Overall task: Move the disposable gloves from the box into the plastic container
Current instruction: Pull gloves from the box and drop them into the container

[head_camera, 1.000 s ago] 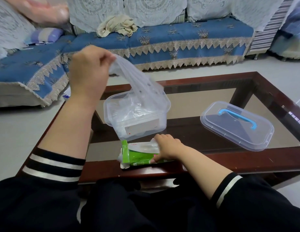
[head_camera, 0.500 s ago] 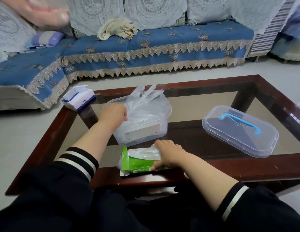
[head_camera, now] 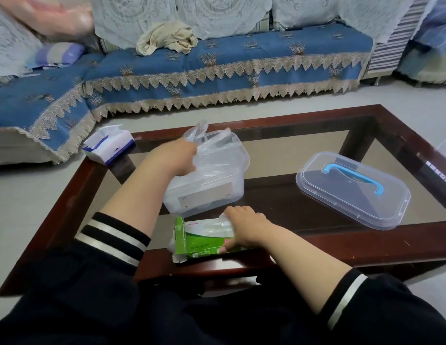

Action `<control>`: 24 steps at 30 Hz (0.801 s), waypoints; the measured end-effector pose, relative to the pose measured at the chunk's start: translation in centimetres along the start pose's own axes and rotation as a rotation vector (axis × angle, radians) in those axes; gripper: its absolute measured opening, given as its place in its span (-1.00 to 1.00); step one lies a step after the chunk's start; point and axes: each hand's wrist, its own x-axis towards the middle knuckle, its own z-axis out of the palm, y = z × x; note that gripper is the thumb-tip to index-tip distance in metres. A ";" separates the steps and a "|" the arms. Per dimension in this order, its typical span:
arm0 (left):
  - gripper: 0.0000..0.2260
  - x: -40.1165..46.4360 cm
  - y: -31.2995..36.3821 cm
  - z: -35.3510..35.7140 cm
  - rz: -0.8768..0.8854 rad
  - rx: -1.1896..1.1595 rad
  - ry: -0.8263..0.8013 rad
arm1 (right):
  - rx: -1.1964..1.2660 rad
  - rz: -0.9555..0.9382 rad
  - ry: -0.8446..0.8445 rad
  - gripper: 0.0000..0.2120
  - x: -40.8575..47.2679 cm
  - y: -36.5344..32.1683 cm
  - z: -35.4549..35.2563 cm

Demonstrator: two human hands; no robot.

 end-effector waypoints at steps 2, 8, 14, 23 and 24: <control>-0.40 0.7 1.0 1.3 0.011 -0.079 -0.074 | 0.000 -0.002 0.002 -0.20 -0.1 0.0 0.0; -0.37 4.1 2.4 4.0 -0.002 -0.081 -0.278 | 0.002 0.002 -0.005 -0.21 0.0 0.0 0.0; -0.46 5.2 2.9 5.5 -0.026 -0.083 -0.425 | -0.001 -0.008 0.010 -0.20 0.0 0.0 0.2; -0.80 0.0 1.3 -0.8 0.010 -0.079 0.075 | -0.048 -0.036 0.103 -0.17 -0.2 0.1 -0.1; -0.84 -1.7 1.5 -0.8 0.011 -0.118 0.199 | -0.042 -0.064 0.162 -0.19 -0.1 -0.3 0.0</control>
